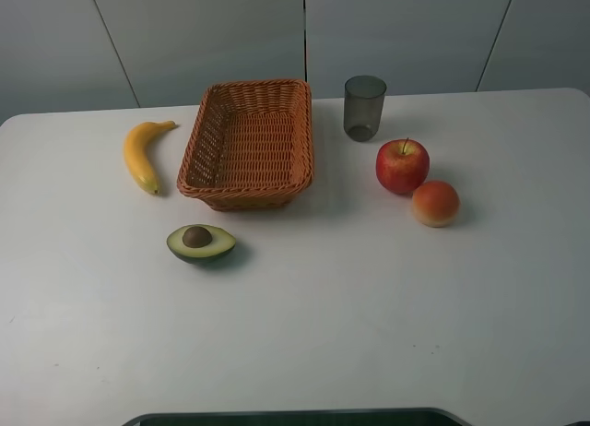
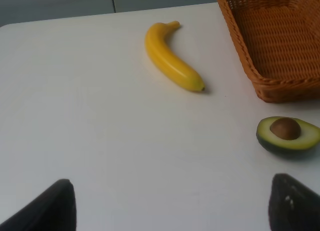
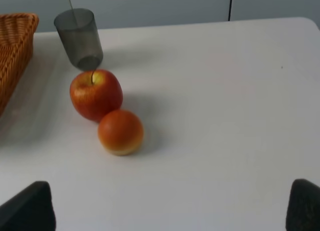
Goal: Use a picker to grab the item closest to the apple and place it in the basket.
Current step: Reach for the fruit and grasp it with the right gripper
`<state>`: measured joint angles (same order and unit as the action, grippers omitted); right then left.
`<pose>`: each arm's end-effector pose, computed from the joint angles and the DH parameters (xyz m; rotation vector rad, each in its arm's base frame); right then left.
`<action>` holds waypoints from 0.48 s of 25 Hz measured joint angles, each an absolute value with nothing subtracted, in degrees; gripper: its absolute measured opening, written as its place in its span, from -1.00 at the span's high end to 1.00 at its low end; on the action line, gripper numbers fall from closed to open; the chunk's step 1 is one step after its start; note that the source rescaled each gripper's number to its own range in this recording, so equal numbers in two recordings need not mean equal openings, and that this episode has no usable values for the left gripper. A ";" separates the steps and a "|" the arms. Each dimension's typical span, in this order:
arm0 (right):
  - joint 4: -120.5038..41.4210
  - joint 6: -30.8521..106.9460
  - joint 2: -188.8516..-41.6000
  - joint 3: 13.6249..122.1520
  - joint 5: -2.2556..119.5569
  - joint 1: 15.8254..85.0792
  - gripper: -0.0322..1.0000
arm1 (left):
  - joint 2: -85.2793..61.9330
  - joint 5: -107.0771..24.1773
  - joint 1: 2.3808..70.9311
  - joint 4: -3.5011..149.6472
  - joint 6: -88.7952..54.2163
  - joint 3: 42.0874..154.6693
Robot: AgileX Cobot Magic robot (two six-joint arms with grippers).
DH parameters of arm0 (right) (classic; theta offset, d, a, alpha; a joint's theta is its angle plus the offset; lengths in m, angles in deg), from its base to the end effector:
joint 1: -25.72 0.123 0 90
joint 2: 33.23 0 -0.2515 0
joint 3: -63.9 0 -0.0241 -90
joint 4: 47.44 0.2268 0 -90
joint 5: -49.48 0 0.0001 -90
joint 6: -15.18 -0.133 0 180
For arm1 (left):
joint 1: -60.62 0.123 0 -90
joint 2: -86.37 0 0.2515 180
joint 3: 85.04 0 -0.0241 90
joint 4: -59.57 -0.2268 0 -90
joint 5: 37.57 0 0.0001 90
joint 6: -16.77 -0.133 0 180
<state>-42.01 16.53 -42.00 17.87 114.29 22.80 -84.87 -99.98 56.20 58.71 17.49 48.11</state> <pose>0.0387 0.0094 0.2464 0.0186 2.0844 0.0687 0.0423 -0.0015 0.2467 0.0654 2.0589 -0.0375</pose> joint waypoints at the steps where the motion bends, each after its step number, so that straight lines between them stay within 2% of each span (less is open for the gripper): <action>1: -42.01 16.53 -42.00 18.85 115.15 22.80 -1.00 | -84.87 -99.98 56.20 58.71 17.49 48.11; 6: -42.60 16.53 -44.70 26.37 116.09 22.80 -1.00 | -84.87 -99.98 56.20 58.71 17.49 48.11; 12: -43.70 16.53 -60.20 33.10 113.10 22.80 -1.00 | -84.87 -99.98 56.20 58.71 17.49 48.11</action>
